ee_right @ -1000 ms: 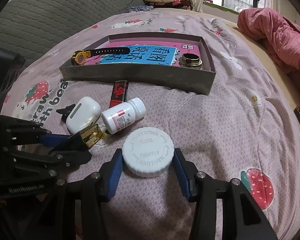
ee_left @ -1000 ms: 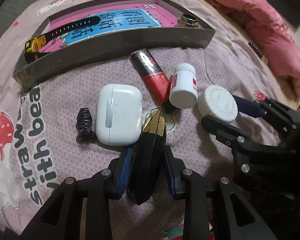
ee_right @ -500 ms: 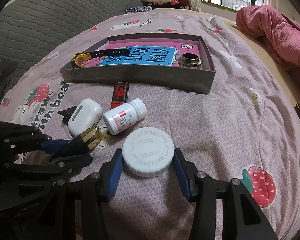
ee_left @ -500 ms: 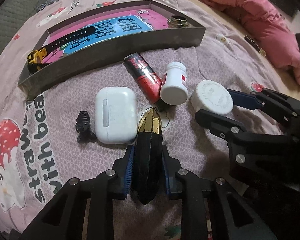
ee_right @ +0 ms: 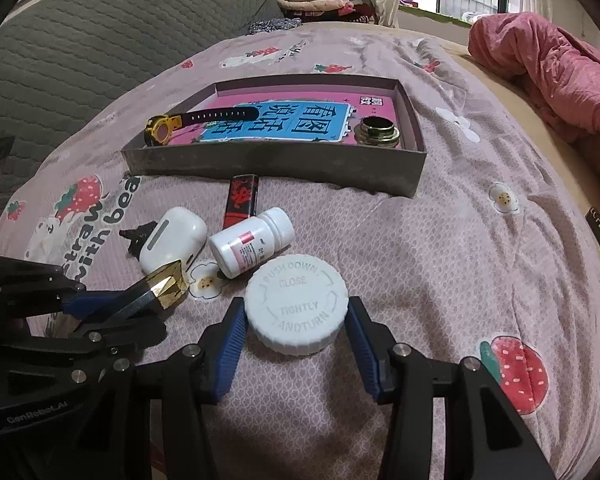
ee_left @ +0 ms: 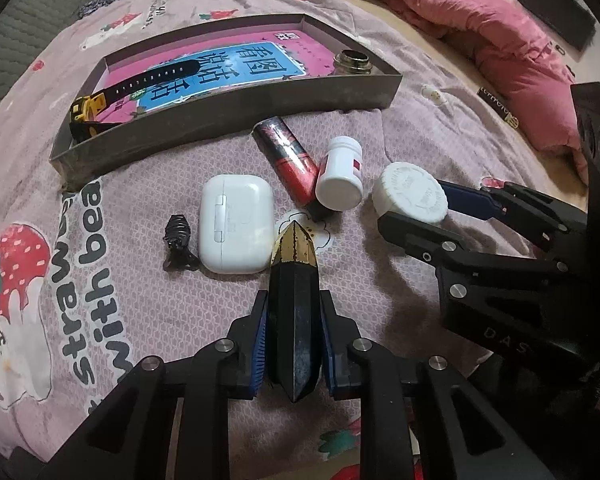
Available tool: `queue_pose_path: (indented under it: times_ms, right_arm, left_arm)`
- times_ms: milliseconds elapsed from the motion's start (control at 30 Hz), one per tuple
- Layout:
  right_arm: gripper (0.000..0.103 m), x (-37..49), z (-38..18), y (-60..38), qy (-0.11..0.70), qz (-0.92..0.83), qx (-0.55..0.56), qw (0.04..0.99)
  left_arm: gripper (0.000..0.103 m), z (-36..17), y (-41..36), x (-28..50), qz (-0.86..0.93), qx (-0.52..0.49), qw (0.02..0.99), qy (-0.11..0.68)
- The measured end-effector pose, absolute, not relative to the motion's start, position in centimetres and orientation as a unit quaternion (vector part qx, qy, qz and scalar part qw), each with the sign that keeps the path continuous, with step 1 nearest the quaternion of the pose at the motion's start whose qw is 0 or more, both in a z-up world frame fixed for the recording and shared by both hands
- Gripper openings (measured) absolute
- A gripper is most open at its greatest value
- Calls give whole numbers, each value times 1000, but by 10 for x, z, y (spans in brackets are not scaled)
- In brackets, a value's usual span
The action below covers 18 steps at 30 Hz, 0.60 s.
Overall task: Organize rigid objects
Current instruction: 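Lift and carry the pen with the left gripper while the right gripper carries the cap over the box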
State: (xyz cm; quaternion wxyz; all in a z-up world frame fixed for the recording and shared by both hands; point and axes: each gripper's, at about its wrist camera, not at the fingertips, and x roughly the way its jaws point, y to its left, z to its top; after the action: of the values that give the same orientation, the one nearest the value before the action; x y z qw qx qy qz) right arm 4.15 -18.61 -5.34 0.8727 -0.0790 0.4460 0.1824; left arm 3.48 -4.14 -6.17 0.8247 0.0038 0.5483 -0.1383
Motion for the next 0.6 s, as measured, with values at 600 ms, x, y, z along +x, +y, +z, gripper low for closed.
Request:
queue_pose_path:
  times_ms: [600]
  right_arm:
    - [50,36,-42,-185,430,181,-75,882]
  left_arm:
    - [23,-32,-34,34,-138,-37,842,520]
